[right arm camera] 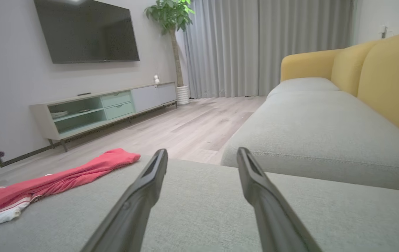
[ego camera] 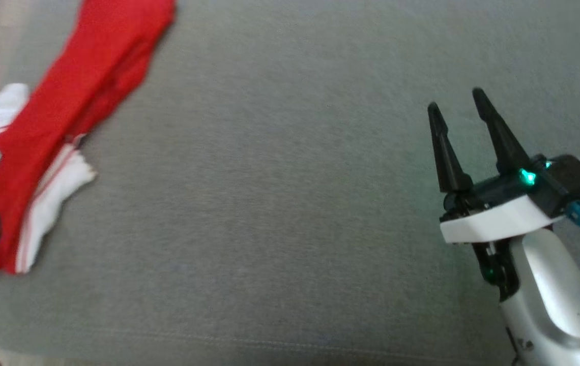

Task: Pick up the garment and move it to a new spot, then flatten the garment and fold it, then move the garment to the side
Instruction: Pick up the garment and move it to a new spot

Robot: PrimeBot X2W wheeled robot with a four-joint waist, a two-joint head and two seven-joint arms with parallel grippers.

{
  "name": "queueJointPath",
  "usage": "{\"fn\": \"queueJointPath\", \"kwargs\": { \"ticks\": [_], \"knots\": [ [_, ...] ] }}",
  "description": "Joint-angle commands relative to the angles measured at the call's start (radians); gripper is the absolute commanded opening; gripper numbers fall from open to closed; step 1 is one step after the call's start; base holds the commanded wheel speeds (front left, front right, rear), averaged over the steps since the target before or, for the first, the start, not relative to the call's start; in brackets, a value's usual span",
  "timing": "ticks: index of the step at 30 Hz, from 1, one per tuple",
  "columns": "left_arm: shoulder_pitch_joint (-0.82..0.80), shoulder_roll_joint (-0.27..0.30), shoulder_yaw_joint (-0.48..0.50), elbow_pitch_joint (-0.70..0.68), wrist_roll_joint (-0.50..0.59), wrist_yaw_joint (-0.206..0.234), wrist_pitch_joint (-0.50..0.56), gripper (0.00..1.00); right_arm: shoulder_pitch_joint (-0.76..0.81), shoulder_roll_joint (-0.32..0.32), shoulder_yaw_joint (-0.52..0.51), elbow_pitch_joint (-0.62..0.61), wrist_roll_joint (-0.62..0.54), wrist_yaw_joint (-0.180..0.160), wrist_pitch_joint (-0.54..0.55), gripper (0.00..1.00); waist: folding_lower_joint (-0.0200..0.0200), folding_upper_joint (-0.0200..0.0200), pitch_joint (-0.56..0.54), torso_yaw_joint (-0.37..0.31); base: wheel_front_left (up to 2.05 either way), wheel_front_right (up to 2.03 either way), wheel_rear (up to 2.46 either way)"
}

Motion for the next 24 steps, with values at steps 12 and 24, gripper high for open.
{"fn": "queueJointPath", "kwargs": {
  "ticks": [12, 24],
  "knots": [
    [-0.043, 0.058, -0.018, 0.232, -0.025, -0.037, 0.193, 1.00, -0.031, -0.005, -0.002, -0.037, -0.004, -0.001, -0.016, 1.00, -0.0003, 0.0000, 0.130, -0.132, 0.00, 0.00, 0.00],
    [-0.069, 0.092, -0.113, 0.163, -0.001, -0.068, 0.061, 0.00, -0.006, 0.015, 0.014, 0.026, 0.020, -0.001, -0.020, 1.00, -0.0003, 0.0000, -0.014, -0.127, 0.00, 0.00, 0.00]
  ]
}}
